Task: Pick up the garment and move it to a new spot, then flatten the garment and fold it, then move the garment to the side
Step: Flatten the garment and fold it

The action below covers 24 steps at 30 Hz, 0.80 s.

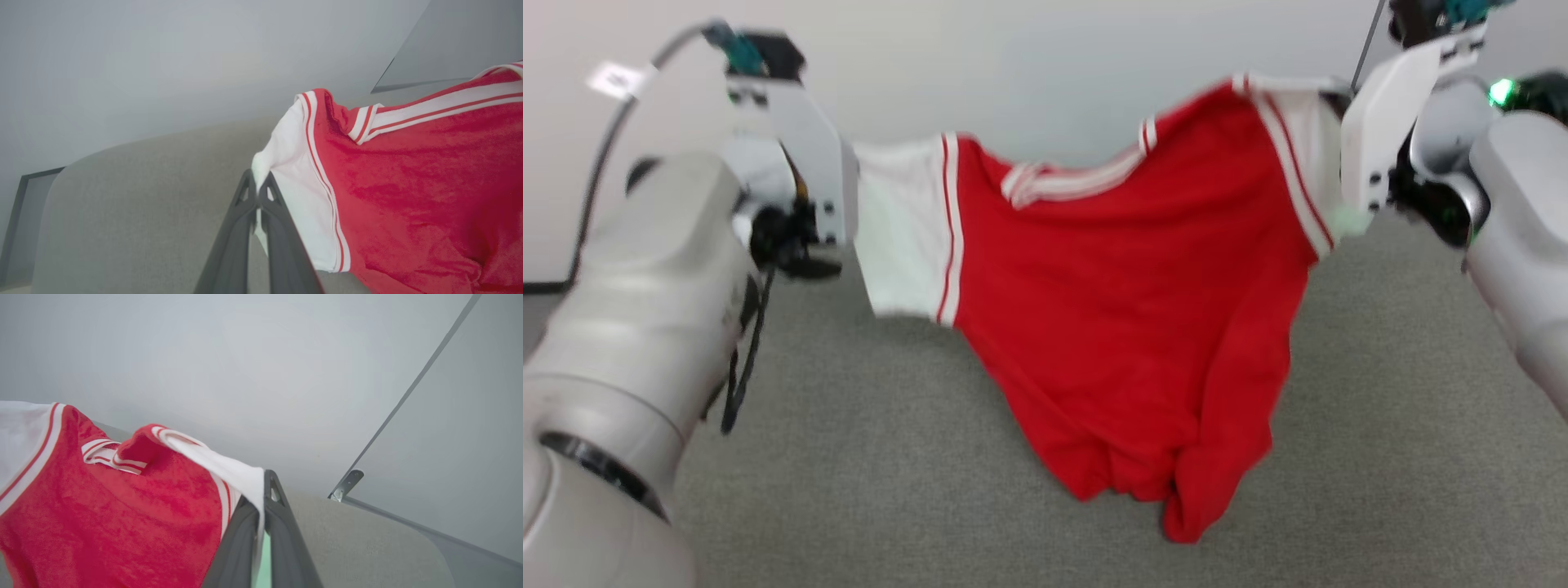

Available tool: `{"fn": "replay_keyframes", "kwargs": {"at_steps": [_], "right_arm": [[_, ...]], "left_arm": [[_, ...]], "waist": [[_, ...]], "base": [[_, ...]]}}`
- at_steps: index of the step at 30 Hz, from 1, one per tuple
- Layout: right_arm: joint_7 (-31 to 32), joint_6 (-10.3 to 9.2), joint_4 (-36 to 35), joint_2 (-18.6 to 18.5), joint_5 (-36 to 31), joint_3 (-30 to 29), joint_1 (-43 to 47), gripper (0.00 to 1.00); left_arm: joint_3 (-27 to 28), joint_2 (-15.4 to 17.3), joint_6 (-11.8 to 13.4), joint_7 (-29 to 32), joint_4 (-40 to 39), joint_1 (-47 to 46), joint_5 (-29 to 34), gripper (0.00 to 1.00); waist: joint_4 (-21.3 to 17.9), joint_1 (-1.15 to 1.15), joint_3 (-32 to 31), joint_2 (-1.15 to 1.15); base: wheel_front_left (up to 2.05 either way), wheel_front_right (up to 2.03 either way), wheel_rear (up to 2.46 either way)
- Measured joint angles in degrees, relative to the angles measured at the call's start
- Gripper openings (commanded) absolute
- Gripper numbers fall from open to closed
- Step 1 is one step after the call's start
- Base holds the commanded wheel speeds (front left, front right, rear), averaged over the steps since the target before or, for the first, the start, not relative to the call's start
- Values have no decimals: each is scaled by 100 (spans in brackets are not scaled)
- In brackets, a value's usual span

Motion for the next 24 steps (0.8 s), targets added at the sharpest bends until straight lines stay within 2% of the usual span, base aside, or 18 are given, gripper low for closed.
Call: {"fn": "replay_keyframes", "kwargs": {"at_steps": [3,6,12,16,24], "right_arm": [[-564,0,358,174,-188,-52,-328,0],[-814,0,691,390,-220,-96,-562,0],[-846,0,1184,781,-285,-21,-1040,0],[-953,0,1318,944,-283,-34,-1240,0],[-1121,0,1497,964,-260,-104,-1530,0]], "left_arm": [[51,-25,-1,-331,75,-305,38,0],[107,-40,-1,-421,141,-521,32,0],[242,-19,127,-492,389,-896,-41,0],[267,-24,126,-661,439,-984,-44,0],[382,-35,118,-994,481,-1237,-90,0]], "waist": [[-8,0,-122,0],[-11,0,-194,0],[-63,0,-288,0],[-100,0,-293,0],[-115,0,-64,0]], "base": [[0,0,0],[0,0,0],[0,0,0],[0,0,0],[0,0,0]]}}
